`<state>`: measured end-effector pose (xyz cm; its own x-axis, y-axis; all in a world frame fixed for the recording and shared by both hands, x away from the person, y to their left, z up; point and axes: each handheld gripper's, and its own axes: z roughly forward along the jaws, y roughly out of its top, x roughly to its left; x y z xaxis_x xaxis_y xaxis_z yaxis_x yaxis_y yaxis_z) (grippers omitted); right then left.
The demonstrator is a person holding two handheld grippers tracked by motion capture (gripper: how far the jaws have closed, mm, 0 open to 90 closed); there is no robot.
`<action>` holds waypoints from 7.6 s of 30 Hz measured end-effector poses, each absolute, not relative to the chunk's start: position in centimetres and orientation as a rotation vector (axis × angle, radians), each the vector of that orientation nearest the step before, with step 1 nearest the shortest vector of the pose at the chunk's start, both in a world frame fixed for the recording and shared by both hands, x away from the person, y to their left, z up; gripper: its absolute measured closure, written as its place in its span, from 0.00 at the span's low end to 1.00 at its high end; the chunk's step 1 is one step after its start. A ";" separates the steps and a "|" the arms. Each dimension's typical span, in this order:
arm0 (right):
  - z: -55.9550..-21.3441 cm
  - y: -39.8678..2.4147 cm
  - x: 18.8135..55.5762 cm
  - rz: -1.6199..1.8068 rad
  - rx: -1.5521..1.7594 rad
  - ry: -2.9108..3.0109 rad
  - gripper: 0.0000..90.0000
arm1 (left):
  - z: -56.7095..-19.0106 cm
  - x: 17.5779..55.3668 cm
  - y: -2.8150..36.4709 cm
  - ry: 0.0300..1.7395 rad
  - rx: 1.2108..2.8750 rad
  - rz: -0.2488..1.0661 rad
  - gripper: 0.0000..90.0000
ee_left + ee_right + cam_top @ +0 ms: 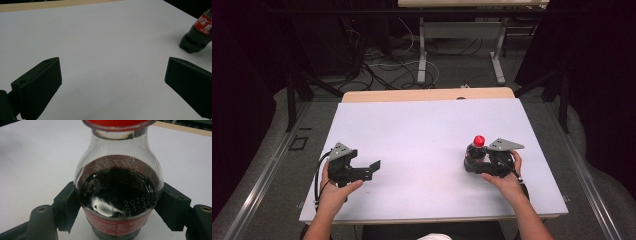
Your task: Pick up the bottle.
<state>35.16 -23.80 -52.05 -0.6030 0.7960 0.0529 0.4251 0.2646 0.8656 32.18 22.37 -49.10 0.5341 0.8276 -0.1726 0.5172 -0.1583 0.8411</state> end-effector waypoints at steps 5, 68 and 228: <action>-52.0 -23.8 35.2 1.269 1.092 2.159 0.32 | -49.1 32.2 22.3 1.115 1.824 0.408 0.01; -49.5 -13.3 31.4 1.387 0.717 2.402 0.34 | -44.3 30.3 15.0 0.807 1.937 0.248 0.10; -49.1 -12.1 29.8 1.445 0.755 2.448 0.33 | -40.6 30.8 8.1 0.576 2.017 0.111 0.48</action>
<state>29.84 -12.14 -49.10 -0.8496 0.5207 0.0840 0.3250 0.3914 0.8609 30.76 8.06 -40.56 0.8826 0.4420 -0.1599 0.3505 -0.3924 0.8504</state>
